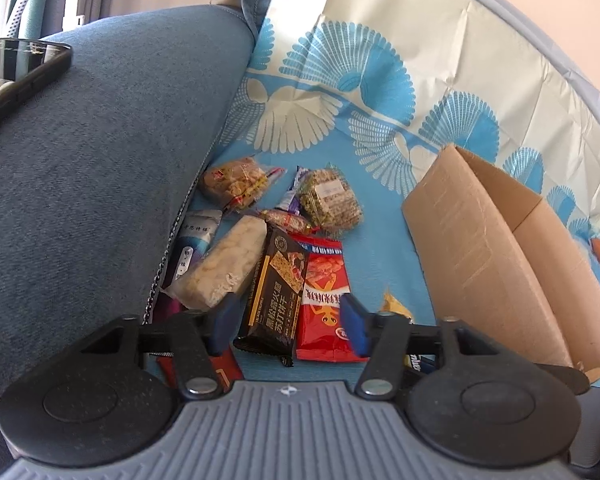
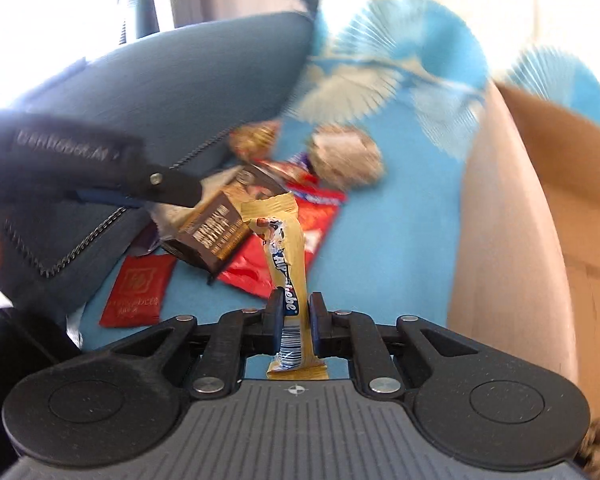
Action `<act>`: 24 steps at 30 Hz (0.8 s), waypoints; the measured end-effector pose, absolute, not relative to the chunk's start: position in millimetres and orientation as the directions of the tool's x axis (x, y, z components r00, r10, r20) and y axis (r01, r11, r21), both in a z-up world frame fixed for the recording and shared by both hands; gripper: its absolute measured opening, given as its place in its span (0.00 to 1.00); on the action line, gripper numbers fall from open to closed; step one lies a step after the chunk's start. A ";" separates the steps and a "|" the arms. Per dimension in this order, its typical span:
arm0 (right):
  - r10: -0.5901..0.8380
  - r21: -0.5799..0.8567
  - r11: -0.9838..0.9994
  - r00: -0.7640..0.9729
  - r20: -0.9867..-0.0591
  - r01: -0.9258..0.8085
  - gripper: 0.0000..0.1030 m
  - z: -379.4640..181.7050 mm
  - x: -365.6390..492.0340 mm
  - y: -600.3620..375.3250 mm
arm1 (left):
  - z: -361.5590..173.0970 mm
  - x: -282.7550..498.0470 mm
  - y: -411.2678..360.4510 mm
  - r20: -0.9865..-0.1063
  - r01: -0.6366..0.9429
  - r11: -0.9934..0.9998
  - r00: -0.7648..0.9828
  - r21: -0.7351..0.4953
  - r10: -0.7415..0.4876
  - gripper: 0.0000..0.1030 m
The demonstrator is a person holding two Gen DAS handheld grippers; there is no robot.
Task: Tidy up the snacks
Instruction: 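Lift the yellow bar with the right gripper while the left gripper grasps the dark biscuit pack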
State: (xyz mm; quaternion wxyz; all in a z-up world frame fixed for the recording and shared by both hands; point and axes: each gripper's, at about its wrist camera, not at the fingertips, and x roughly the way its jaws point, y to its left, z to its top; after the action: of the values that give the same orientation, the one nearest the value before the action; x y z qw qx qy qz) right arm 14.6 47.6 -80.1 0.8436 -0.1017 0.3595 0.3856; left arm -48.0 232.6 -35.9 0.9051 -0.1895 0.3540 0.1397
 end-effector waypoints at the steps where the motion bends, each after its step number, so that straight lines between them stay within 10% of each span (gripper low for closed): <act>1: 0.569 0.104 0.684 0.440 -0.695 -0.722 0.14 -82.1 13.4 48.8 | -37.1 -45.7 231.8 -0.701 -0.386 0.891 0.703 -0.238 0.117 0.50; 9: 0.566 0.171 0.690 0.378 -0.732 -0.703 0.32 -92.6 25.7 51.4 | -47.0 -26.9 231.4 -0.745 -0.403 0.895 0.653 -0.191 0.135 0.50; 24: 0.574 0.209 0.676 0.327 -0.750 -0.707 0.34 -105.1 37.6 56.3 | -75.8 24.4 223.7 -0.806 -0.382 0.924 0.554 -0.024 0.208 0.54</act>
State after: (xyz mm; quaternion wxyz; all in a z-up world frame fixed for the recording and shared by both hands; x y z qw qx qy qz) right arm 37.6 56.3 -105.1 0.8109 -0.0782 0.4245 0.3951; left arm 24.4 223.7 -75.8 0.8759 -0.0985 0.4413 0.1683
